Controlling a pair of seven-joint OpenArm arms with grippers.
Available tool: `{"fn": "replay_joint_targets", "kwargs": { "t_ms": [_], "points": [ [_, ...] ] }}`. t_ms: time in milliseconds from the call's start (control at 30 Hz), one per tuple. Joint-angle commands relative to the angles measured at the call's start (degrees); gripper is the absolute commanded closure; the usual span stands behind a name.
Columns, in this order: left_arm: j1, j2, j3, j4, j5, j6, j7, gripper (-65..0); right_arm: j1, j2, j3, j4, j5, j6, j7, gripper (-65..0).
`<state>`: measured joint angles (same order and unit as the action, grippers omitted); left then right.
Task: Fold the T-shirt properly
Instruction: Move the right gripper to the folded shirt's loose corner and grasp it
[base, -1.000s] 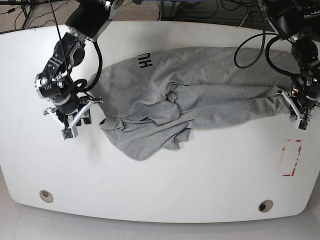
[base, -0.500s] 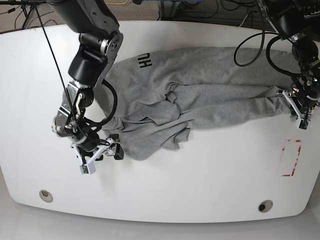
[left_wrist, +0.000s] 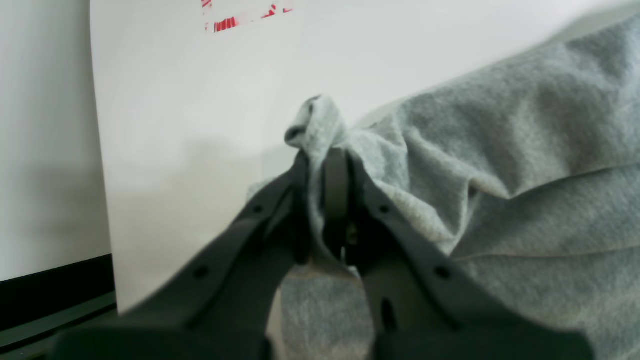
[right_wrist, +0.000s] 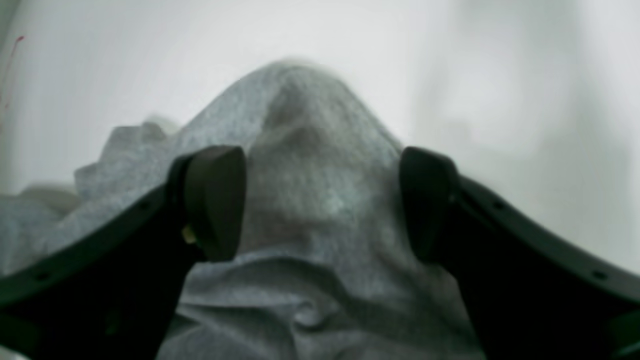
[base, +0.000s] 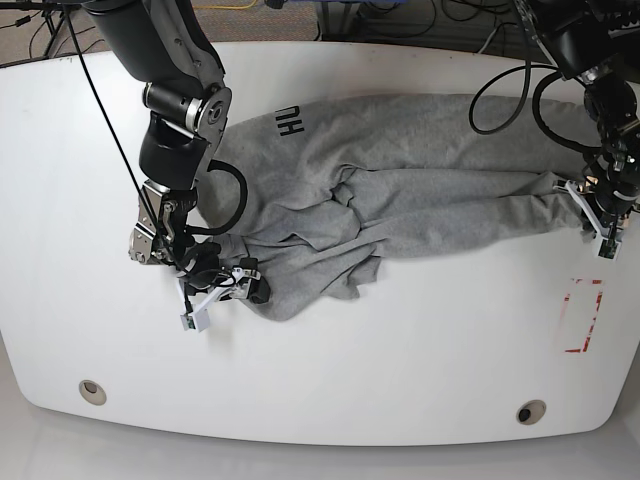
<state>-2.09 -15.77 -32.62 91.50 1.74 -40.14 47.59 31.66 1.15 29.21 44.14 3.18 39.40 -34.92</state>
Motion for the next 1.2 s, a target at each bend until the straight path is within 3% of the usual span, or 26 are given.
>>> {"fn": "replay_joint_targets", "kwargs": {
  "t_ms": [0, 133, 267, 600, 867, 1167],
  "points": [
    [-1.0, -1.2, -0.2, 1.1, -0.3, 0.1, -1.0, 0.0, 1.0, -0.6, -2.8, 0.9, 1.7, 0.6, 1.2, -45.0],
    [-1.0, -1.2, -0.2, 1.0, -0.3, 0.1, -1.0, 0.0, 0.7, -0.9, -6.0, 0.9, 1.7, 0.6, 1.2, -42.0],
    [-1.0, -1.2, -0.2, 1.0, -0.3, 0.1, -1.0, 0.0, -0.4, -2.2, -7.5, 0.9, 1.7, 0.6, 1.5, -34.4],
    [-1.0, -1.2, -0.2, 1.0, -0.2, 0.1, -1.0, 0.0, -0.5, -2.3, -7.8, 0.9, 1.3, 0.6, 5.2, -1.4],
    [-1.0, -1.1, -0.1, 0.9, -0.1, 0.1, -1.2, 0.0, -0.8, -1.1, -8.0, 6.4, 1.2, 0.6, 4.2, 0.0],
    [-1.6, -1.1, -0.1, 1.4, -0.4, 0.1, -1.1, 0.0, -3.9, -0.8, -8.0, 21.2, 1.2, 0.6, -6.3, 0.0]
  ]
}}
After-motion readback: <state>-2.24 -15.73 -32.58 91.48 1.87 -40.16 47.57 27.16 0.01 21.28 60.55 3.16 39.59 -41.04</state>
